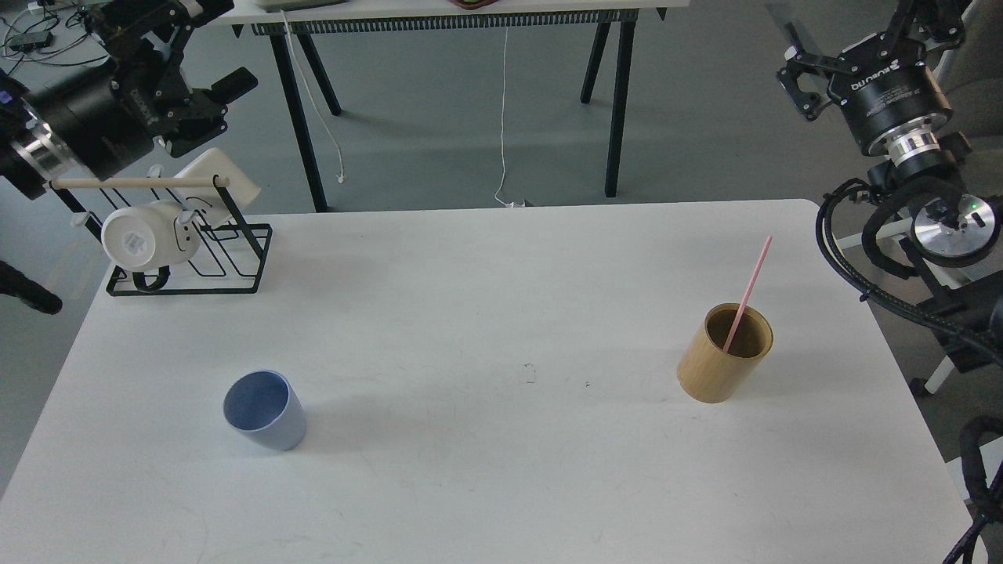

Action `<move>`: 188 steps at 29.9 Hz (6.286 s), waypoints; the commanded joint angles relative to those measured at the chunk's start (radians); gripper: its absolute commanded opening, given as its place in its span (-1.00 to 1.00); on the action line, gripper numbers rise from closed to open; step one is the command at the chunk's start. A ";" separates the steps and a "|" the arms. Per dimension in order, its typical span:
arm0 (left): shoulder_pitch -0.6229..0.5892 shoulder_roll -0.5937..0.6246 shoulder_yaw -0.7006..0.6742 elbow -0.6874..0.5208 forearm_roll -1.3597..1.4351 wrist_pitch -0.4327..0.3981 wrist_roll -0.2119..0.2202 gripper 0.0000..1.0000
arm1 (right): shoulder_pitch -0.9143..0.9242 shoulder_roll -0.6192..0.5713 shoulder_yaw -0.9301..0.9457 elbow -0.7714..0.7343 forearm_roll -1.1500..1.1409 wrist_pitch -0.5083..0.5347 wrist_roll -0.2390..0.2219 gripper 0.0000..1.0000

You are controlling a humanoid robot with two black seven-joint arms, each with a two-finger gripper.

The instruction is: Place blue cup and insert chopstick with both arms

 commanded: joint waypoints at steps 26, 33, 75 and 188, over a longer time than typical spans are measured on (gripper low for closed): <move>0.162 0.061 0.325 -0.003 1.334 0.357 -0.068 0.20 | -0.077 -0.050 -0.001 0.013 0.000 0.000 0.000 0.98; 0.214 0.056 0.324 0.008 1.347 0.377 -0.067 0.05 | -0.077 -0.051 -0.001 0.008 -0.001 0.000 0.000 0.98; -0.119 -0.691 0.335 -0.205 1.456 0.000 0.166 -0.94 | 0.012 -0.109 -0.007 0.014 -0.014 0.000 -0.003 0.98; -0.131 -0.577 -0.256 0.856 -0.893 0.000 0.168 1.00 | -0.324 -0.424 -0.570 0.602 -1.672 -0.579 0.021 -0.59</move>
